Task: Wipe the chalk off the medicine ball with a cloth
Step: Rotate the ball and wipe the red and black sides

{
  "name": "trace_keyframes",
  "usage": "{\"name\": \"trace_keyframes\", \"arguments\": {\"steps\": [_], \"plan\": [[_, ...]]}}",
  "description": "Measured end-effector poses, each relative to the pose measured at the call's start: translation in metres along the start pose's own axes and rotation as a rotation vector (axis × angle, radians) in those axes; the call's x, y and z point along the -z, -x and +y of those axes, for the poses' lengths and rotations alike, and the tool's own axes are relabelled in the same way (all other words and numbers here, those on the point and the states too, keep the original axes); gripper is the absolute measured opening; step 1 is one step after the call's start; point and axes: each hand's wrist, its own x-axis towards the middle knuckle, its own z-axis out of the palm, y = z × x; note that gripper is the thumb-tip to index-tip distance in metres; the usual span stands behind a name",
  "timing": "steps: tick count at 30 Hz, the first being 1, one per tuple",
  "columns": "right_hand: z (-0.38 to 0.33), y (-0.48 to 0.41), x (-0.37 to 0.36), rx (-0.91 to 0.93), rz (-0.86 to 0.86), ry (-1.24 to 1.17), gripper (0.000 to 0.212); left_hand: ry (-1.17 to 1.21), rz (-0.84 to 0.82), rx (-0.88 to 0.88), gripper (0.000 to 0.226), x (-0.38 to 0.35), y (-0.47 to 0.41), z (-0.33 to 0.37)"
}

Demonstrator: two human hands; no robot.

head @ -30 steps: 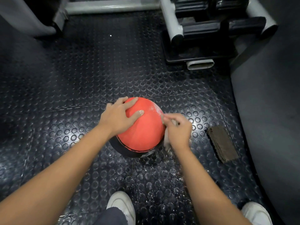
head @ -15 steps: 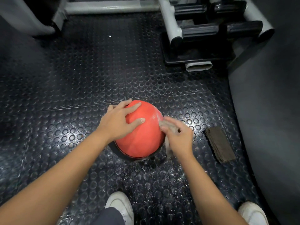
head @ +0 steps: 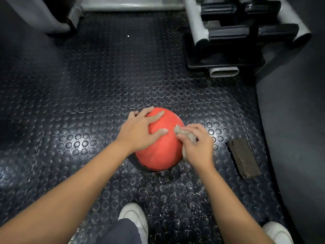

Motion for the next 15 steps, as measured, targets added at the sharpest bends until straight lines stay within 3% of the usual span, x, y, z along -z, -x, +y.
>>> {"name": "trace_keyframes", "arguments": {"steps": [5, 11, 15], "plan": [[-0.001, -0.063, -0.01, -0.01, -0.04, 0.131, 0.009, -0.023, -0.011, -0.001, 0.064, -0.001, 0.004, 0.002], [-0.011, 0.012, 0.004, 0.063, -0.085, 0.0, 0.017, -0.007, 0.005, -0.006, 0.065, -0.001, 0.002, -0.001], [-0.006, -0.022, -0.003, 0.141, -0.059, 0.083, 0.011, -0.037, -0.025, -0.045, 0.074, -0.001, 0.005, -0.001]]}}
